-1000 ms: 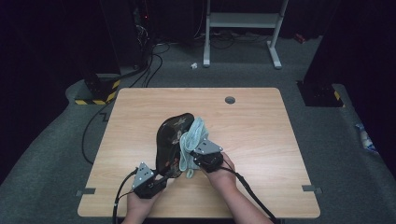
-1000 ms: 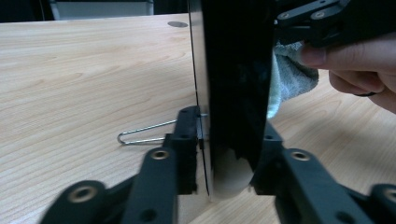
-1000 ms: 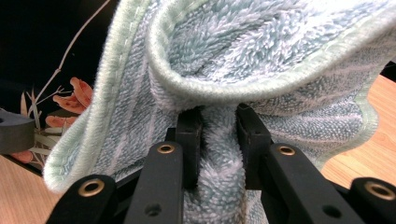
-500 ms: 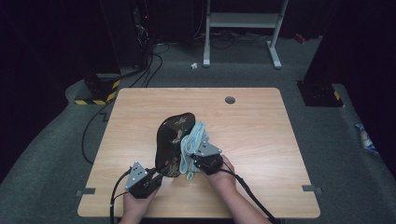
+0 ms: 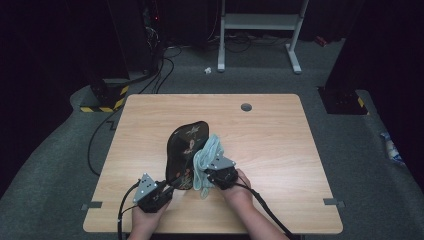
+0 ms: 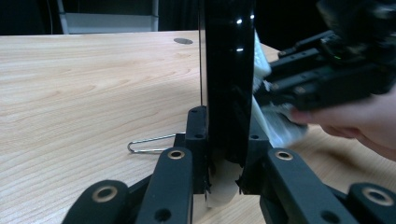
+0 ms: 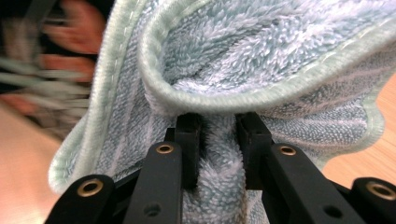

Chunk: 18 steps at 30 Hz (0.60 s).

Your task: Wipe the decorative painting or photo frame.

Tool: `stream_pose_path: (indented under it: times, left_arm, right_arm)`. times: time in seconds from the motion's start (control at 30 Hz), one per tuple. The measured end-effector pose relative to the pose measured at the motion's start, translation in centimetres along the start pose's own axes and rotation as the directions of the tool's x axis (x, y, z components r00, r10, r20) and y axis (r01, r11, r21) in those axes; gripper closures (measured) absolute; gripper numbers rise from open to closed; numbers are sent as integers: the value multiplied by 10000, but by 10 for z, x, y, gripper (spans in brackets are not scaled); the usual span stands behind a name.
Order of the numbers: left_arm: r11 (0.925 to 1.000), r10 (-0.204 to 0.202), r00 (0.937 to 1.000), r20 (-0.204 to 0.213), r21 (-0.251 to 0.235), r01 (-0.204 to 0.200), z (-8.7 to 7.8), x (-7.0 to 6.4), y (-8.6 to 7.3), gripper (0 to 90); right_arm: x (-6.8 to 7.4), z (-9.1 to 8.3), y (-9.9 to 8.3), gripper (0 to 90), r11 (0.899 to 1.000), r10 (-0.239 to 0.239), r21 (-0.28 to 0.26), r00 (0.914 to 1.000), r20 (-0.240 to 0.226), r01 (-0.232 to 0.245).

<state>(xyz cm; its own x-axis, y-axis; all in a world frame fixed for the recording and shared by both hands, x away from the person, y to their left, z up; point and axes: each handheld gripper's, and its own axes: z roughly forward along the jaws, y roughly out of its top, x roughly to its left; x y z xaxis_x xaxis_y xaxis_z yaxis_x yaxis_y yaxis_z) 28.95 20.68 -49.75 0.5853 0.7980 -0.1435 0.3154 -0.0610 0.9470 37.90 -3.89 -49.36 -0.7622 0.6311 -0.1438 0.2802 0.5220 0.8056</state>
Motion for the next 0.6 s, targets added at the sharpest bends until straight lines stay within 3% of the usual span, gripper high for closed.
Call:
stream_pose_path:
  times: [0.17, 0.3, 0.53, 0.6]
  left_arm:
    - [10000, 51, 10000, -9, 14, -51, 0, 0, 0, 780]
    - [10000, 35, 10000, -60, -30, -36, 0, -1, 0, 781]
    - [10000, 32, 10000, -81, -25, -32, 1, -1, 0, 781]
    - [10000, 26, 10000, -84, -24, -26, 1, -1, 0, 781]
  right_arm:
    - [-18, 6, -3, 739, 9991, 370, 214, 9985, 406, -379]
    - [-14, 7, -5, 739, 9989, 286, 348, 9990, 355, -299]
    - [29, 4, -12, 739, 9971, -480, 565, 9971, -585, 513]
    - [34, 4, -12, 739, 9955, -707, 576, 9952, -682, 747]
